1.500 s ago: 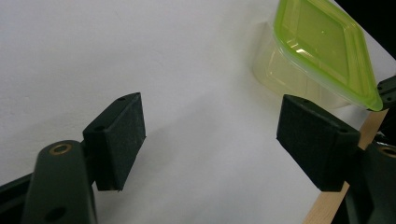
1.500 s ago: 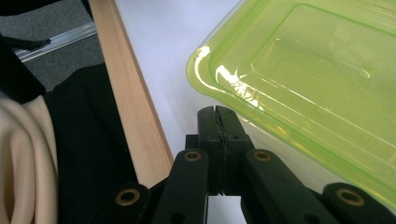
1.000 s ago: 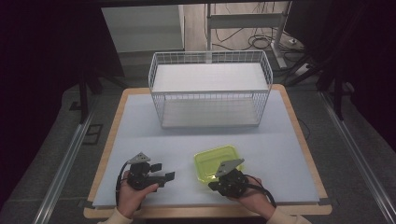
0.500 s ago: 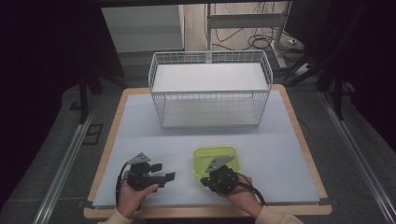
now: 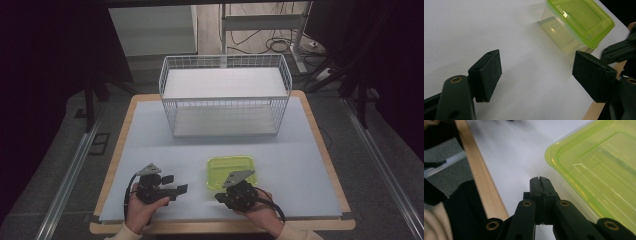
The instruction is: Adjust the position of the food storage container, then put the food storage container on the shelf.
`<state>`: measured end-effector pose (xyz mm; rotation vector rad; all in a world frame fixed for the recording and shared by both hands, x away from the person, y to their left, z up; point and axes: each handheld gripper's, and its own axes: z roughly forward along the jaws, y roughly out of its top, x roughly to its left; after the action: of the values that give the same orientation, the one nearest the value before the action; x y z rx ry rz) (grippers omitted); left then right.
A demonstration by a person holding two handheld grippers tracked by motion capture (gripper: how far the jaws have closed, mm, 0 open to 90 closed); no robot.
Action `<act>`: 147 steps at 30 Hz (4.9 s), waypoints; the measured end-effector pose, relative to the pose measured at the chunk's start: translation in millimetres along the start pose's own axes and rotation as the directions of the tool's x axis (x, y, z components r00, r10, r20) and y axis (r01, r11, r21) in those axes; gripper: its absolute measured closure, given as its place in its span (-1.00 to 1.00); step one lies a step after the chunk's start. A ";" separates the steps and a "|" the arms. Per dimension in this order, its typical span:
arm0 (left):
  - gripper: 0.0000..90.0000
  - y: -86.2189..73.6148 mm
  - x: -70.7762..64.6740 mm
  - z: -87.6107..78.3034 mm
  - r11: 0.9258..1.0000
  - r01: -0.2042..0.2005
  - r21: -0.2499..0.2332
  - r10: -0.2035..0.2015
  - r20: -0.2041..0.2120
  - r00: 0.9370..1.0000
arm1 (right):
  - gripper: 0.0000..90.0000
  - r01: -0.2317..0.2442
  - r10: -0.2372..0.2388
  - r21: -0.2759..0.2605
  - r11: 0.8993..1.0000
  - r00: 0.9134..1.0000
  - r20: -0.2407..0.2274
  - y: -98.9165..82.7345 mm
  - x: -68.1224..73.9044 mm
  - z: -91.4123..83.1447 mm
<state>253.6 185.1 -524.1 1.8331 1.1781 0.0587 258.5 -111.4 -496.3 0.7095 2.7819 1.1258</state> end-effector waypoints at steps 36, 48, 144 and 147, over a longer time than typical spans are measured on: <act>-0.48 17.2 -8.1 -1.9 0.995 0.100 -0.016 -0.098 0.094 0.991 | -0.34 -0.282 0.289 -0.300 0.911 0.957 -0.024 -55.3 -88.8 -90.9; -0.46 27.9 -15.7 18.0 0.989 0.145 0.040 -0.149 0.147 0.978 | -0.11 -0.410 0.402 -0.257 0.875 0.912 -0.084 -49.2 -104.8 -82.4; 0.78 60.0 -36.4 33.8 0.987 0.159 -0.012 -0.152 0.220 0.964 | 0.79 -0.514 0.476 -0.294 0.805 0.857 -0.196 -33.7 -111.6 -80.6; 0.78 60.3 -35.5 32.2 0.987 0.161 -0.014 -0.154 0.224 0.962 | 0.79 -0.511 0.473 -0.299 0.806 0.859 -0.195 -31.3 -110.5 -81.8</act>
<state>291.6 130.6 -485.0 1.6638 1.1521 -0.2117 326.8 -232.0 -470.2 1.4109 2.4284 1.7274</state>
